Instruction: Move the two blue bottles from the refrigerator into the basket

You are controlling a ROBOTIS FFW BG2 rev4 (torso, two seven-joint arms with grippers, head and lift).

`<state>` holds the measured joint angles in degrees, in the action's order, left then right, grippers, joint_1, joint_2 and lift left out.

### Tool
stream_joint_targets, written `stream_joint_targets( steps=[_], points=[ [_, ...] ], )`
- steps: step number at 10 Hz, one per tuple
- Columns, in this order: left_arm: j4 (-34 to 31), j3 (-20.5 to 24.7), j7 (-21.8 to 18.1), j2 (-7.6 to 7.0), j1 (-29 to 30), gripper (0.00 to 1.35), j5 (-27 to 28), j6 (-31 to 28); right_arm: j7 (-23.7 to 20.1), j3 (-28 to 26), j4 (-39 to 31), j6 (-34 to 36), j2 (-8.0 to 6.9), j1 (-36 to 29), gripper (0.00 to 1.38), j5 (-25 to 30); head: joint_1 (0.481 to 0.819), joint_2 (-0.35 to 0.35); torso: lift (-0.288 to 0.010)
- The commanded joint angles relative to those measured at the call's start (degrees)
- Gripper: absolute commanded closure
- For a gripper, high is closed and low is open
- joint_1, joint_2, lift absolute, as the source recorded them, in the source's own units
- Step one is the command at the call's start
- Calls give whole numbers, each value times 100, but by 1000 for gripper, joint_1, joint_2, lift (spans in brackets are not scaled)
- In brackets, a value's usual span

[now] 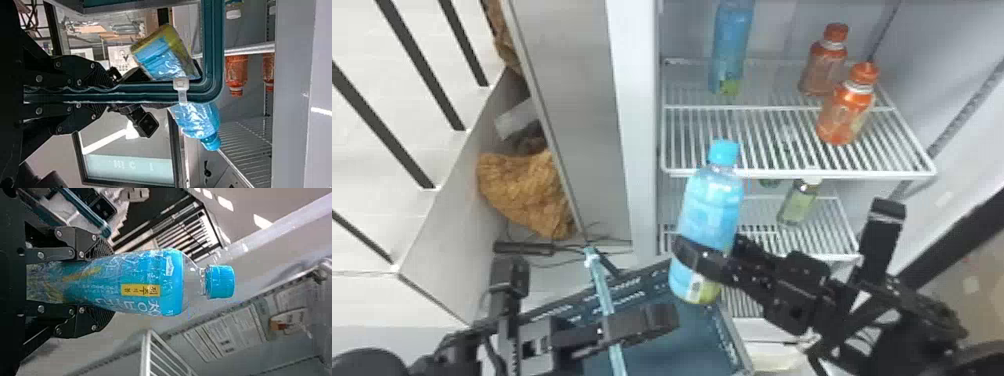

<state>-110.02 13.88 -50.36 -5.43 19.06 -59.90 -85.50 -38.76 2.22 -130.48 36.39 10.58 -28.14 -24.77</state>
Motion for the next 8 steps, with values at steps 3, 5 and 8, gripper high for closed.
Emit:
stream_joint_targets(
  steps=[3, 5, 8],
  points=[
    [12, -28, 9, -2, -92, 1202, -8, 14, -229, 167, 343, 509, 58, -13, 1277, -219, 695, 37, -10],
    [26, -63, 9, -2, -135, 1202, -20, 28, -290, 212, 484, 874, 67, 30, 1277, -208, 695, 51, -10],
    [26, -51, 9, -2, -106, 1202, -31, 28, -352, 201, 456, 1409, 67, 72, 1174, -254, 695, 65, -10]
  ],
)
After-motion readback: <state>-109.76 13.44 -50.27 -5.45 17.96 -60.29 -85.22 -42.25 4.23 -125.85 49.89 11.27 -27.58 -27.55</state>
